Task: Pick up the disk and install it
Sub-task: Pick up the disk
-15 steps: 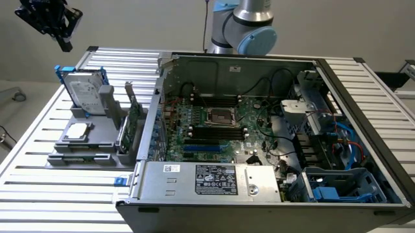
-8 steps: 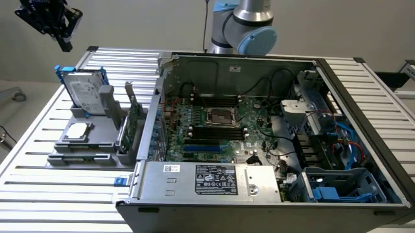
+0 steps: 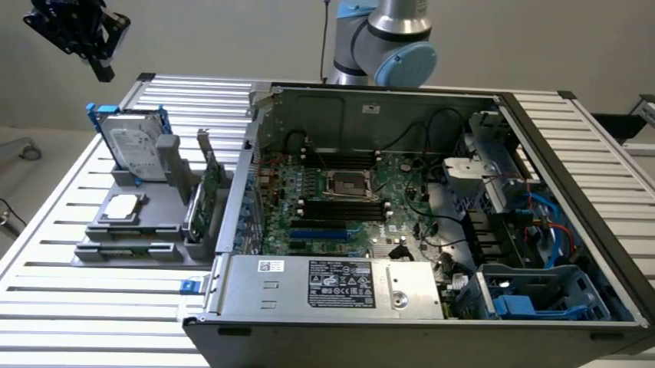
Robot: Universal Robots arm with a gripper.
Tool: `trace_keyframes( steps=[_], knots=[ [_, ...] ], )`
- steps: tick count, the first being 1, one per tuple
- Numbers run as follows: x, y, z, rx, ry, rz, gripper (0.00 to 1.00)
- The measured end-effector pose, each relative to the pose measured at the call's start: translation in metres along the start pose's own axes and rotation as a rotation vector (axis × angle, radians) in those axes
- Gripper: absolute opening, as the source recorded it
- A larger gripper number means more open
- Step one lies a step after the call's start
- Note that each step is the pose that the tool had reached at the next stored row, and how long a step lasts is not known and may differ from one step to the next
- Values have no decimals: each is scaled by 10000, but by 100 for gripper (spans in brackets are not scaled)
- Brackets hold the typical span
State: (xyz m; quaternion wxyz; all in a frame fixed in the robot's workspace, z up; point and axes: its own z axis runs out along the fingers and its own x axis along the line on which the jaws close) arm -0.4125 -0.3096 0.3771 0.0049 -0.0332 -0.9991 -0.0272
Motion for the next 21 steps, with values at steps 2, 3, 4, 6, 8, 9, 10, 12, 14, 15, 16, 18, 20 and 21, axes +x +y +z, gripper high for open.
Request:
trace_keyframes(
  steps=[2, 3, 4, 6, 8, 9, 10, 12, 14, 15, 16, 18, 20, 21],
  knots=[
    [8, 0, 0, 2, 1, 2, 11],
    [18, 0, 3, 8, -1, -13, 11],
    [20, -1, 6, 25, 2, -117, 11],
    [20, -2, 8, 47, 24, -471, 11],
    [21, -1, 11, 63, 49, -839, 11],
    [21, -1, 12, 70, 61, -1019, 11],
    [21, -2, 14, 77, 75, -1197, 11],
    [21, -2, 18, 87, 104, -1555, 11],
    [21, -2, 23, 95, 137, -1925, 11],
    [21, -2, 26, 97, 151, -2104, 11],
    [21, -2, 30, 100, 164, -2285, 11],
    [20, -2, 37, 105, 193, -2648, 11],
    [20, -3, 44, 110, 220, -3007, 11],
    [20, -3, 49, 112, 231, -3187, 11]
  ],
)
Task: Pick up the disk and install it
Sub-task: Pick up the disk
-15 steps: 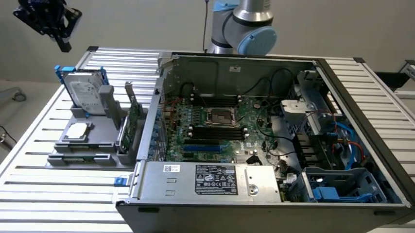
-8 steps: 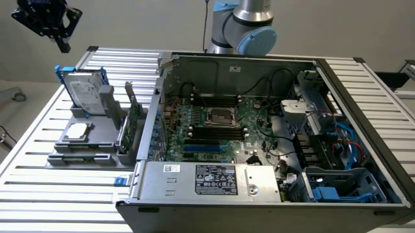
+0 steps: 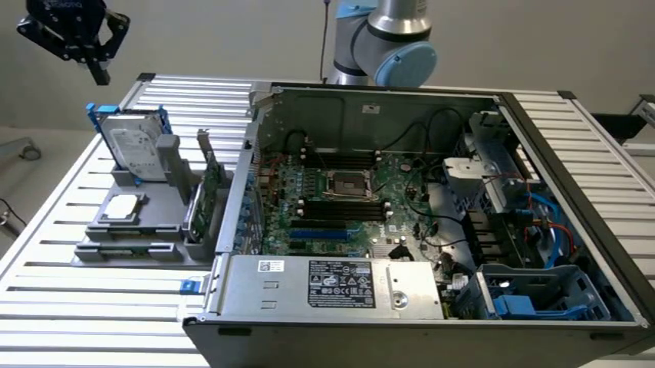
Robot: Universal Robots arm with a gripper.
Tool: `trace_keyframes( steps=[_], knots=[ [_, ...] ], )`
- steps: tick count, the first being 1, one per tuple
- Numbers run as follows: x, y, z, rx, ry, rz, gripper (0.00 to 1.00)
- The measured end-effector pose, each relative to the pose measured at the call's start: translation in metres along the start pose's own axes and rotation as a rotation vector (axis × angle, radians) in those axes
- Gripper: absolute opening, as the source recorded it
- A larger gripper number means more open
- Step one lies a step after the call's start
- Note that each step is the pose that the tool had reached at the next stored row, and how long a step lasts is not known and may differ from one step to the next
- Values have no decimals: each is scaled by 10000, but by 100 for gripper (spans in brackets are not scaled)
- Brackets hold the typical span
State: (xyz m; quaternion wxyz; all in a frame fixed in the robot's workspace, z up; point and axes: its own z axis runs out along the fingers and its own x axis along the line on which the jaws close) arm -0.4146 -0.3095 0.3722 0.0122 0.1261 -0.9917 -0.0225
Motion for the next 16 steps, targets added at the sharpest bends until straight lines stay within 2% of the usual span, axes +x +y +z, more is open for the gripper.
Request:
trace_keyframes(
  steps=[6, 16],
  knots=[
    [0, -1, 25, 27, 81, -1086, 11],
    [-1, -3, 66, 109, 207, -2899, 11]
  ],
)
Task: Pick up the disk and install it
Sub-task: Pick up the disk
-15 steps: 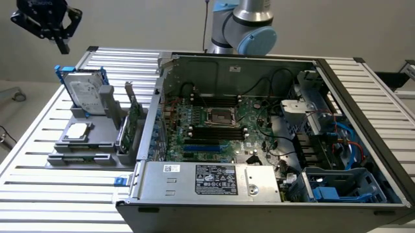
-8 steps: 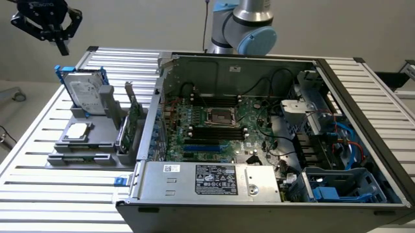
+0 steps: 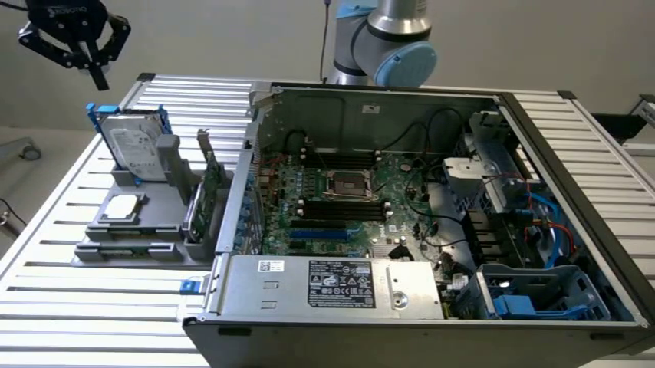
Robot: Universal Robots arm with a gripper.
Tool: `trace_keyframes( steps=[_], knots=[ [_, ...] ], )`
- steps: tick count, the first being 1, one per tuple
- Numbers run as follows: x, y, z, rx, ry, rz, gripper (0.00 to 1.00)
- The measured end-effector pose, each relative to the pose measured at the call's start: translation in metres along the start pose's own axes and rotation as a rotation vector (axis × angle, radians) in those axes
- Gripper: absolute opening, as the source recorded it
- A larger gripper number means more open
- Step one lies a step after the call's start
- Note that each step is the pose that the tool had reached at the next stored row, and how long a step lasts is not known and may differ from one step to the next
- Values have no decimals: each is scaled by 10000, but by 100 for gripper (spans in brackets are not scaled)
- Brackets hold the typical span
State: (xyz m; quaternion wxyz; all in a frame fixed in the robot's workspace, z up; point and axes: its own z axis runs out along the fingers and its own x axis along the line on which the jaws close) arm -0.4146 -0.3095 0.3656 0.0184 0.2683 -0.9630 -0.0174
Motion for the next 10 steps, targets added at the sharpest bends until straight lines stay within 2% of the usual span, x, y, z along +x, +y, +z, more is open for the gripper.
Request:
trace_keyframes(
  steps=[10],
  knots=[
    [-1, -2, 40, 81, 128, -1802, 11]
  ],
)
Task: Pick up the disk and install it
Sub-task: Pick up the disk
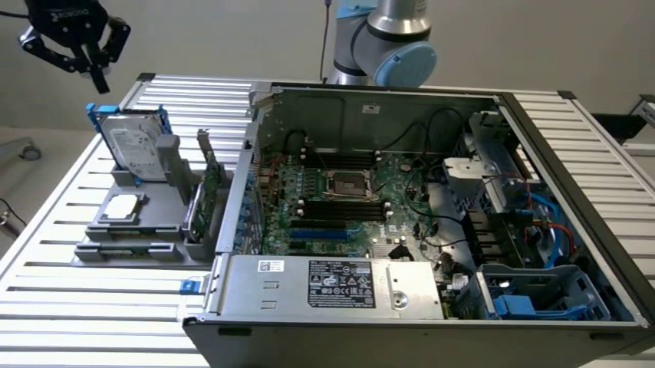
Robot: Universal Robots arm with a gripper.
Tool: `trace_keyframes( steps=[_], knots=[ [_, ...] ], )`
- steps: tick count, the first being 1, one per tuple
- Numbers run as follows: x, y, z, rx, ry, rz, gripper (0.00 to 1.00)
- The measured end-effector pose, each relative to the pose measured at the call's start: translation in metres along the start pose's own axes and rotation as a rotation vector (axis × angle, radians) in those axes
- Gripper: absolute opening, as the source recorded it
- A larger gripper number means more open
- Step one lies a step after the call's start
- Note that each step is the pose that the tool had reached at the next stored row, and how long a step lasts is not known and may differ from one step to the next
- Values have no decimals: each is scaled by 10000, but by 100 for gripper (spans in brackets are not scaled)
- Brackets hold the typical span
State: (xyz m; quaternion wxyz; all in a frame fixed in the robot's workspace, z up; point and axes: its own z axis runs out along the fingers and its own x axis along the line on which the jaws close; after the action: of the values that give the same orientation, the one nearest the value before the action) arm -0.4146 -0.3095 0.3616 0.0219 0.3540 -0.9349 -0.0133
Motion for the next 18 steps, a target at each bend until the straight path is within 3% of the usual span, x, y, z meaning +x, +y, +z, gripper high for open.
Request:
trace_keyframes(
  steps=[10, 18],
  knots=[
    [-1, -1, 37, 75, 126, -1821, 11],
    [-1, -2, 50, 135, 194, -3267, 11]
  ],
)
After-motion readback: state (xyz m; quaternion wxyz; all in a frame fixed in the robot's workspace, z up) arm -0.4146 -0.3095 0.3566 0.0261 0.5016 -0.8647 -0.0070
